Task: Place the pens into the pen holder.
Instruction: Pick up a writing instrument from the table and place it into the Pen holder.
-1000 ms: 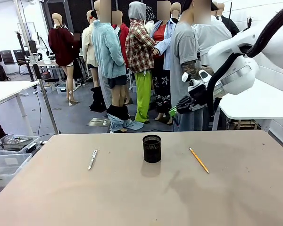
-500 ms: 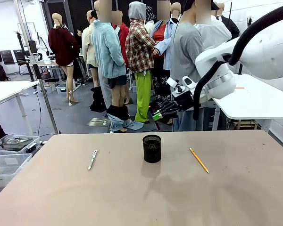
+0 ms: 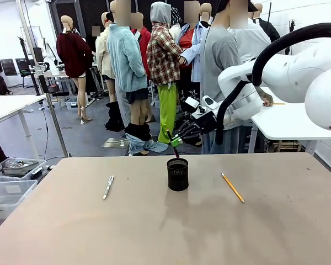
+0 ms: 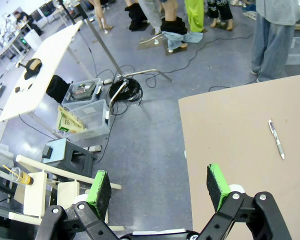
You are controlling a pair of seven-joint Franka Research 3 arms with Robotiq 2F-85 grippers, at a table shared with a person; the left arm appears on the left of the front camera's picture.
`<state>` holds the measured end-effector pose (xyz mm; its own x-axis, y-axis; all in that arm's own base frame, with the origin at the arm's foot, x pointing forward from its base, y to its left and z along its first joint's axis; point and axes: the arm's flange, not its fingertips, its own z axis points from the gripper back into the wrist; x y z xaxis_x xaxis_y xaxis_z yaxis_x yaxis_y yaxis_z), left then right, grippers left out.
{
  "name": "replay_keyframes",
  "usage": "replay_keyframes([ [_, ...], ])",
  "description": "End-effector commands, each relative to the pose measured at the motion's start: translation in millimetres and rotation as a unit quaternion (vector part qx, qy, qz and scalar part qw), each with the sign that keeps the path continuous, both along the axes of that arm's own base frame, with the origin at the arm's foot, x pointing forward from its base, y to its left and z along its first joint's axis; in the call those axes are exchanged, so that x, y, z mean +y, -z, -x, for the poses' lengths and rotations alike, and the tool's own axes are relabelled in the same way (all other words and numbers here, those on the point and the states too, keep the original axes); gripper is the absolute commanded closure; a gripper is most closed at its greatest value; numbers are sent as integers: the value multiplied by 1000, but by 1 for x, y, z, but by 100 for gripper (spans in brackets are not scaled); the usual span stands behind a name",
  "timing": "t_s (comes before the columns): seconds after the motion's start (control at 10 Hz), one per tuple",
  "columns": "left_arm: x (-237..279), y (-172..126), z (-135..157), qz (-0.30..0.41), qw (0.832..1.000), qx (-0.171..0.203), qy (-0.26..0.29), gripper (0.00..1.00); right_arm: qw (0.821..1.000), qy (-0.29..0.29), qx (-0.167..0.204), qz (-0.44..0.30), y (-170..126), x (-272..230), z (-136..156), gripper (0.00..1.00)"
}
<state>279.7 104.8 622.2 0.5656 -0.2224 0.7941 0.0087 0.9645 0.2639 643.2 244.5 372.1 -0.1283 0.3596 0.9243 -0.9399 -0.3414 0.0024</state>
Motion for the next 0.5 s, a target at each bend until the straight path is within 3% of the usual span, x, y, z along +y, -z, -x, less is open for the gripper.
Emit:
replay_keyframes([
  [0.0,1,0,-1,1,1000,-4,-1,0,1000,-2,21,13,4,-1,-12,100],
  [0.2,1,0,-1,1,1000,-4,-1,0,998,-11,49,25,20,1,-14,100],
  [0.4,1,0,-1,1,1000,-4,-1,0,998,16,44,45,28,2,-17,95],
])
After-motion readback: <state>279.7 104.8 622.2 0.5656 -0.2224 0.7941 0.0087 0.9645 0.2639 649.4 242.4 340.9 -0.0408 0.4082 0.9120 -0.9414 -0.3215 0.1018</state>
